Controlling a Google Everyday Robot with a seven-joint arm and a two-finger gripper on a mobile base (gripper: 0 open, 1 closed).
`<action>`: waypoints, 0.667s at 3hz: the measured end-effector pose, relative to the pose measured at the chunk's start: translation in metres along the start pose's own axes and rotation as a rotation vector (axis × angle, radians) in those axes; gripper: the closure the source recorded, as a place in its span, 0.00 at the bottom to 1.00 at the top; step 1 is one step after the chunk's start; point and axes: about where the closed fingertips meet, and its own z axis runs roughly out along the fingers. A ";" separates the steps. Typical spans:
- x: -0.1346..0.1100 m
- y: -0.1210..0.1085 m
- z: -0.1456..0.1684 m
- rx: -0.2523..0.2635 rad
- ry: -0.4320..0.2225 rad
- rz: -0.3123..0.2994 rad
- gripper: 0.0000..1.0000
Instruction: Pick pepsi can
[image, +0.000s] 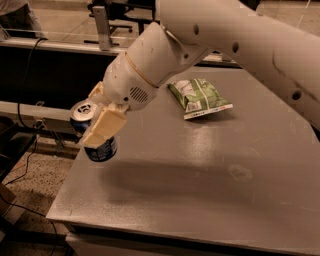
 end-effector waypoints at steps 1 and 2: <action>-0.029 0.004 -0.063 -0.013 -0.041 -0.058 1.00; -0.029 0.004 -0.063 -0.013 -0.041 -0.058 1.00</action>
Offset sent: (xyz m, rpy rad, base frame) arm 0.0018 -0.0417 0.0831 0.0611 -0.0228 0.0659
